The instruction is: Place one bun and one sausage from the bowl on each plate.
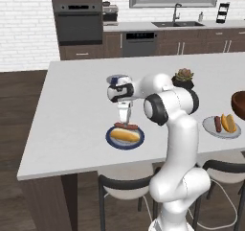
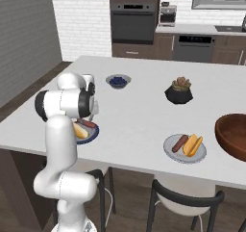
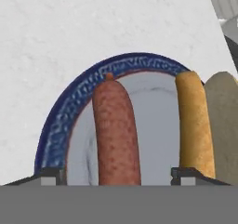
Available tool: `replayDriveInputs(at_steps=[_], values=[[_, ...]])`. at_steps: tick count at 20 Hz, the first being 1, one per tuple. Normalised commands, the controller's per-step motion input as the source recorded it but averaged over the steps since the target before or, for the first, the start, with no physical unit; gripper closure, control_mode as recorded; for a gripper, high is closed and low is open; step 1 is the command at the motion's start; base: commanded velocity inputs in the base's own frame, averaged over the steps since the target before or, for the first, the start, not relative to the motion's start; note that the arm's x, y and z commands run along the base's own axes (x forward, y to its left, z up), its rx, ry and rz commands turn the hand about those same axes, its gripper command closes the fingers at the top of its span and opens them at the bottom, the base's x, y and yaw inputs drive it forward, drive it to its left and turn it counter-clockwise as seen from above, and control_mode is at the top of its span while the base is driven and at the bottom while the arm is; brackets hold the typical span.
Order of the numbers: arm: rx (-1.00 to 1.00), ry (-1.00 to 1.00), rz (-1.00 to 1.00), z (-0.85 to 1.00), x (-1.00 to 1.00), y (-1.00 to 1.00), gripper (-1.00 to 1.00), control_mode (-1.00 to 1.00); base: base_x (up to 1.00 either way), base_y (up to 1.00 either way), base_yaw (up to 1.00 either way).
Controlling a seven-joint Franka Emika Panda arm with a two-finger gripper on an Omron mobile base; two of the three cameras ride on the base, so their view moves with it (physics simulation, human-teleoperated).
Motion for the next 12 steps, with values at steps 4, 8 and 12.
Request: replayDriveInputs(at_steps=[4,8,12], values=[[0.01,-0.33,-0.03,0.83,-0.9,-0.13,-1.0,-1.0,0.0,0.0,0.0],[0.05,-0.56,-0.01,0.95,-1.0,-0.71,-1.0,-1.0,0.0,0.0,0.0],[0.02,-0.61,0.0,1.0,-1.0,-0.41,-1.0,-1.0,0.0,0.0,0.0]])
